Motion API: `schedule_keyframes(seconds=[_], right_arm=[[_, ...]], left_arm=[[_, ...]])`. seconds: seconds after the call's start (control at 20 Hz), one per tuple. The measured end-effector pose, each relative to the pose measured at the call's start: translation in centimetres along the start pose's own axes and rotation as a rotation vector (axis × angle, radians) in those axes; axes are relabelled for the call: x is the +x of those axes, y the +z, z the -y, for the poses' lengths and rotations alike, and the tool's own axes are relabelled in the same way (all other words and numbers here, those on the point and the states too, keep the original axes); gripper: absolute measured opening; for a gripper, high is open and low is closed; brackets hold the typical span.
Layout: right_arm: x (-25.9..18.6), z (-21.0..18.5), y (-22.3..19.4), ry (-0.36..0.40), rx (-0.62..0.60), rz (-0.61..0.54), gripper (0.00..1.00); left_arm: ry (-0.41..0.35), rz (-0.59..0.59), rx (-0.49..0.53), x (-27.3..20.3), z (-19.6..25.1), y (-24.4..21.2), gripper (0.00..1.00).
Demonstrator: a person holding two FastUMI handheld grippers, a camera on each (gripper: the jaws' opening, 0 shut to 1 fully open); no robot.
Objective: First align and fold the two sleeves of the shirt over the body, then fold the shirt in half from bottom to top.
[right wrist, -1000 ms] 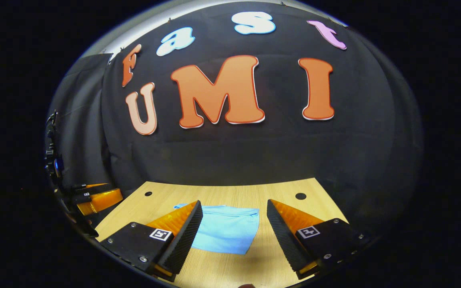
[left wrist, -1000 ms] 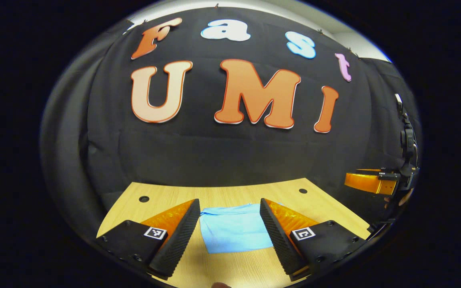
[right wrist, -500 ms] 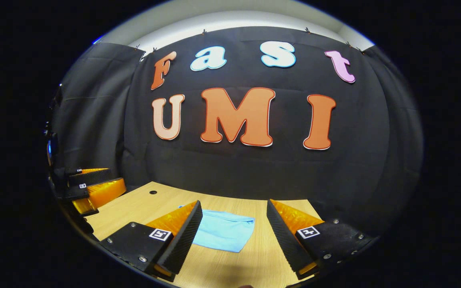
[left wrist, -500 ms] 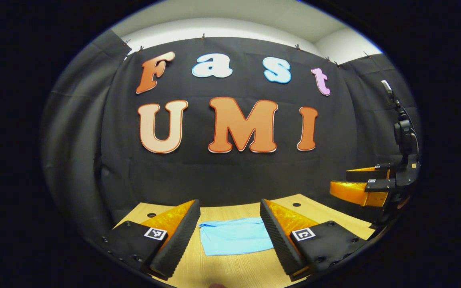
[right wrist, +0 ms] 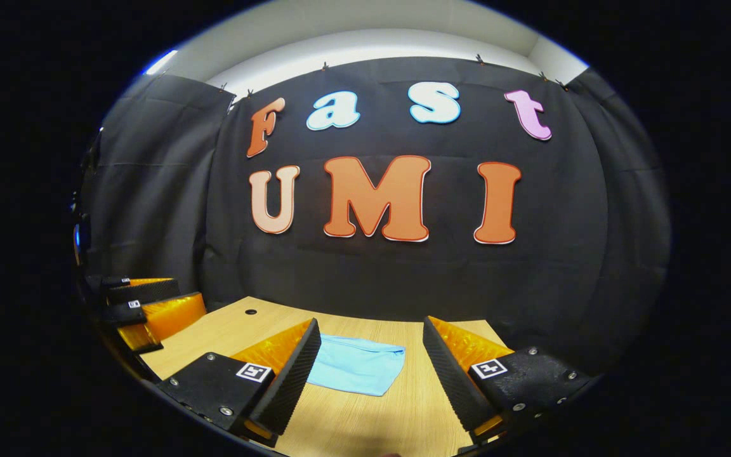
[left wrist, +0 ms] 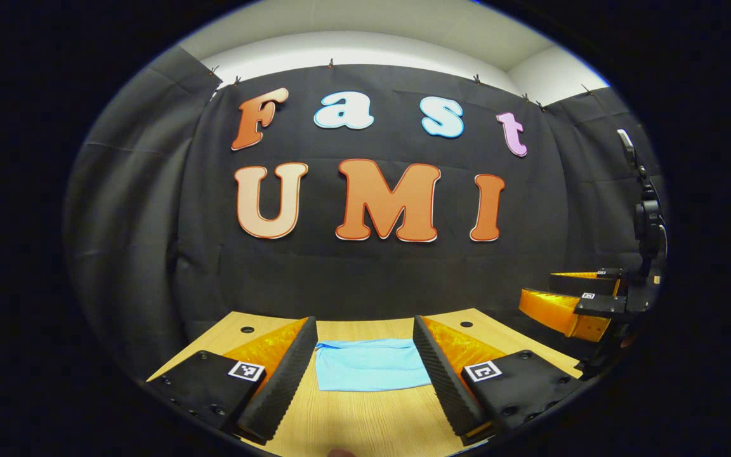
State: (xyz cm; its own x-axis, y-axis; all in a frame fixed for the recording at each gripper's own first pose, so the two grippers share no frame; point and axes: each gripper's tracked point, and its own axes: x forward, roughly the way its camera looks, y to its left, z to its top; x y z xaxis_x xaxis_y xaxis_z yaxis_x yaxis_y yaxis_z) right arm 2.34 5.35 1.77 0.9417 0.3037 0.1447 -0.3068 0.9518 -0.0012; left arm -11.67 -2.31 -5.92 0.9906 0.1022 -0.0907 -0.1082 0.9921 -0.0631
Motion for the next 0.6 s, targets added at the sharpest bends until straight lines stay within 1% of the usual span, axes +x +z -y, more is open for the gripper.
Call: schedule_keyframes(seconds=[0.15,0.2,0.25,0.35,0.4,0.5,0.6], right_arm=[[-0.8,-0.8,-0.7,0.034,-0.003,-0.015,0.99],[-1.4,-1.0,-0.4,0.034,-0.018,-0.003,0.99],[-1.6,-1.0,-0.1,0.029,-0.035,0.011,0.99],[-1.7,-1.3,0.5,0.022,-0.044,0.029,0.99],[-1.8,-1.5,0.5,0.015,-0.043,0.031,0.99],[-1.6,-1.5,0.9,-0.004,-0.036,0.034,0.99],[-1.6,-1.9,1.2,-0.008,-0.029,0.047,0.99]], left_arm=[[0.016,0.001,-0.012,-1.5,-0.3,0.0,0.98],[0.018,0.009,-0.005,-1.8,-0.3,0.2,0.96],[0.023,0.02,0.005,-2.1,-0.7,0.5,0.98],[0.03,0.038,0.015,-2.0,-1.4,1.1,0.98],[0.021,0.041,0.015,-1.8,-1.5,1.2,0.95],[0.022,0.045,0.014,-1.3,-2.2,1.7,0.95],[0.014,0.046,0.007,-1.2,-2.6,2.0,0.96]])
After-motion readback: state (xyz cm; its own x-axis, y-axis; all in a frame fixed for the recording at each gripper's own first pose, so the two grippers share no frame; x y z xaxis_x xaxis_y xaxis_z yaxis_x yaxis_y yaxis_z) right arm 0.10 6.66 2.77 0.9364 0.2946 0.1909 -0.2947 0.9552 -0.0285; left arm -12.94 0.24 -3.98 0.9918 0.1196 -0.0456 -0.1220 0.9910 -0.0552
